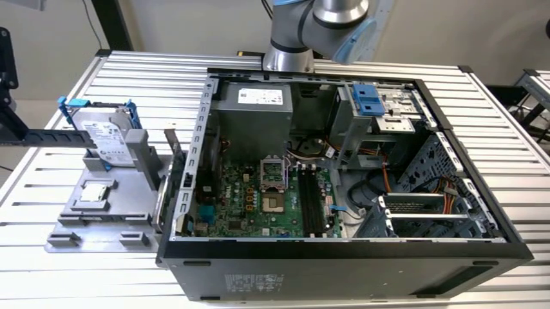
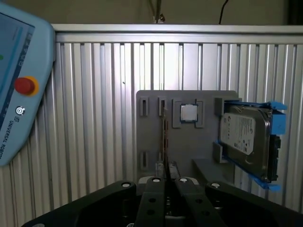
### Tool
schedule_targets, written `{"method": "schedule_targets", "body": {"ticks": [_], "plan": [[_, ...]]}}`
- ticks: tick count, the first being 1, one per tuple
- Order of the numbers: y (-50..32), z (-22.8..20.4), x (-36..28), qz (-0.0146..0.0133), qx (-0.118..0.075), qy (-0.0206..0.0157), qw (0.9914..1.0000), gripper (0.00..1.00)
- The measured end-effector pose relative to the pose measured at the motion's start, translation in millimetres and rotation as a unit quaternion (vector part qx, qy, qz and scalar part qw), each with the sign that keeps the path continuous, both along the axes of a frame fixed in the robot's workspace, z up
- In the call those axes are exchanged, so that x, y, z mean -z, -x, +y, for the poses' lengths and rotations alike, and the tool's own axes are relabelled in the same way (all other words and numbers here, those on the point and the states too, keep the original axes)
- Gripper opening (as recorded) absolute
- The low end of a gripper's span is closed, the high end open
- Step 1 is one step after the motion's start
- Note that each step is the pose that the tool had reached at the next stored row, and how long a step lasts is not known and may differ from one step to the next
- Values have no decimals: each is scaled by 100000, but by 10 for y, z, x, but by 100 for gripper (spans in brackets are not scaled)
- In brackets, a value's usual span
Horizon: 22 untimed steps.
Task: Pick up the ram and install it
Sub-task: 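Pick up the ram and move it above insertion slot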
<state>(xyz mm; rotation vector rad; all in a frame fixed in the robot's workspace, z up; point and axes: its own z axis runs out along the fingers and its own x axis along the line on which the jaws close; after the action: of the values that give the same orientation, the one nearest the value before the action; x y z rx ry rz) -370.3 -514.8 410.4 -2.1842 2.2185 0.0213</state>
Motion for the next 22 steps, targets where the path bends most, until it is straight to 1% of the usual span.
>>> {"method": "schedule_targets", "body": {"ticks": [2, 3, 14, 17, 22], "plan": [[-1, 12, -43, -11, -2, -45, 100000, 0], [-1, 12, -53, -13, -6, -49, 100000, 0], [-2, 13, -54, -12, -2, -14, 100000, 0], [-50, 13, -54, -17, 3, -16, 100000, 0], [-191, 12, -54, 0, -2, -13, 100000, 0]]}}
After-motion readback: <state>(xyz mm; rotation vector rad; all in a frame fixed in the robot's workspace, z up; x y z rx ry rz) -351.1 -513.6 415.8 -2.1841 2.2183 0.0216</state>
